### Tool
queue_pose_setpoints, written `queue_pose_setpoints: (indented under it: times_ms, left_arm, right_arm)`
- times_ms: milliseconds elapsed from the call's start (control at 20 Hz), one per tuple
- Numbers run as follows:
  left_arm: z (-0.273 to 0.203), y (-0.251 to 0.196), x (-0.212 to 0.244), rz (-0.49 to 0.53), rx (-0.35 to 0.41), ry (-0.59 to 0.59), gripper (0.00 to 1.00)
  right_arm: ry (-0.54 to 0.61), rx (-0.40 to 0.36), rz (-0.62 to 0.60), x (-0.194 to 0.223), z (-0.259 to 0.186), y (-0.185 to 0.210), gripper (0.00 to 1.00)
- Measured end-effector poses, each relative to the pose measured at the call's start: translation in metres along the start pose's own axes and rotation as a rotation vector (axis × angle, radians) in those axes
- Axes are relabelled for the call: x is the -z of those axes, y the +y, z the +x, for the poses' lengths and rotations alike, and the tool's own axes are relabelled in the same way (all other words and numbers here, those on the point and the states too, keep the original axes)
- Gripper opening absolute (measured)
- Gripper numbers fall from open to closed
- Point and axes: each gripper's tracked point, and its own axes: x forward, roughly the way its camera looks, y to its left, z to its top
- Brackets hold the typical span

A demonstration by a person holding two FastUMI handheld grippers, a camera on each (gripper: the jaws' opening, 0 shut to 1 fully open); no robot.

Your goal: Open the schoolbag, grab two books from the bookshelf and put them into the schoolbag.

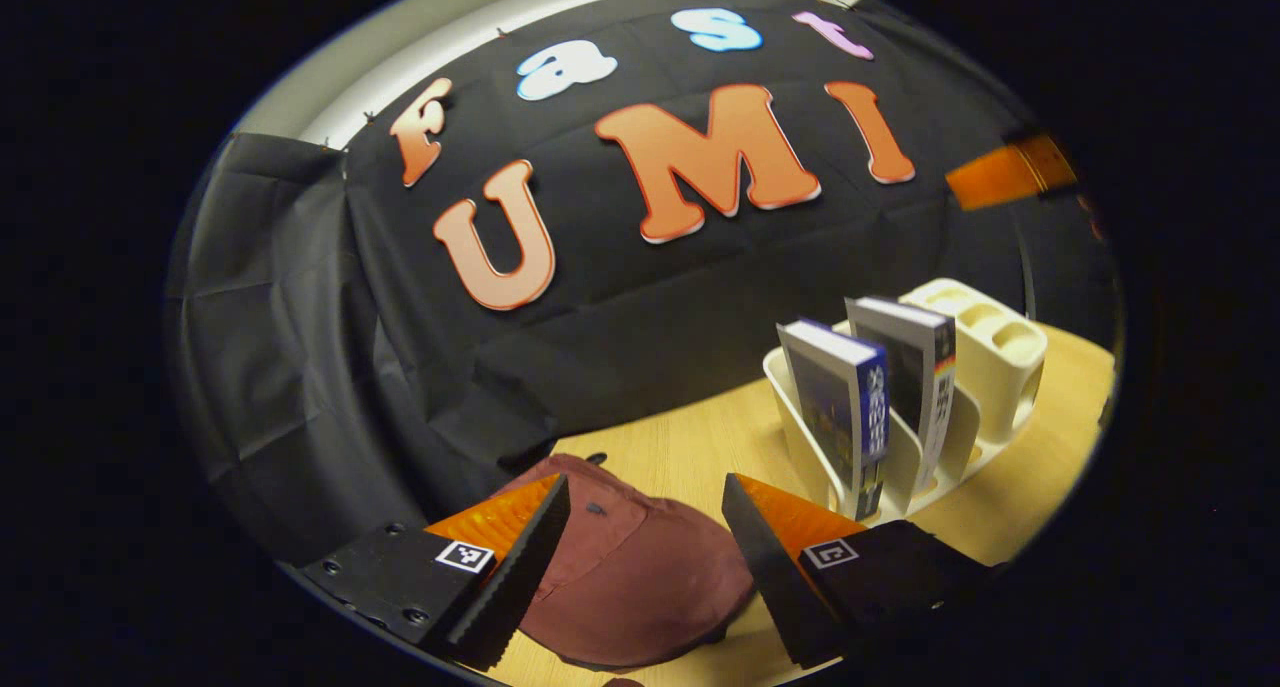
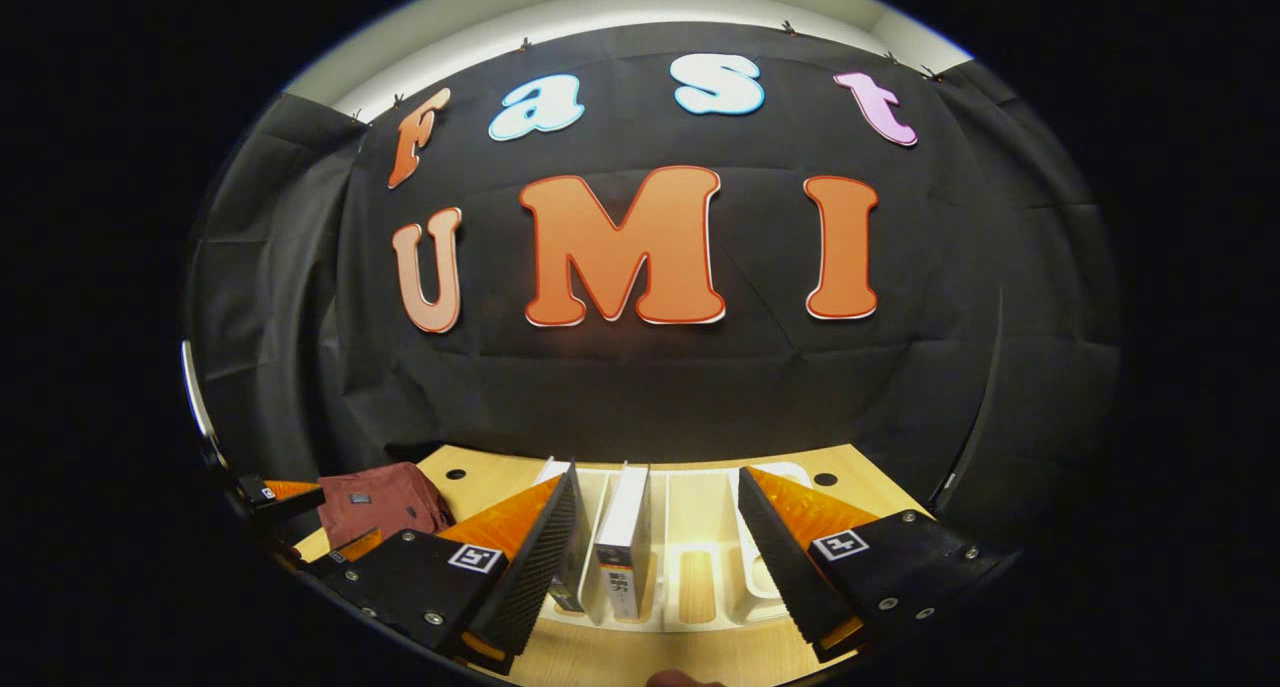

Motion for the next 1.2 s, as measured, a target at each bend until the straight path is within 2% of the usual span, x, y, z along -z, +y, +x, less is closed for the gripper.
queue_pose_setpoints:
  times_ms: [250, 550, 750, 1200]
  left_arm:
    - [0.012, -0.025, 0.058, 0.119, 0.042, 0.112, 0.96]
    - [0.021, -0.043, 0.124, 0.31, 0.084, 0.254, 0.98]
    - [0.027, -0.054, 0.158, 0.39, 0.1, 0.318, 0.98]
    - [0.029, -0.037, 0.186, 0.471, -0.006, 0.39, 0.97]
  right_arm:
    - [0.02, 0.048, 0.005, 0.009, 0.009, -0.023, 0.97]
    - [0.024, 0.049, 0.001, 0.011, 0.01, -0.029, 0.97]
    - [0.023, 0.056, -0.001, 0.011, 0.011, -0.034, 0.97]
    - [0.024, 0.044, -0.001, 0.014, 0.007, -0.036, 0.96]
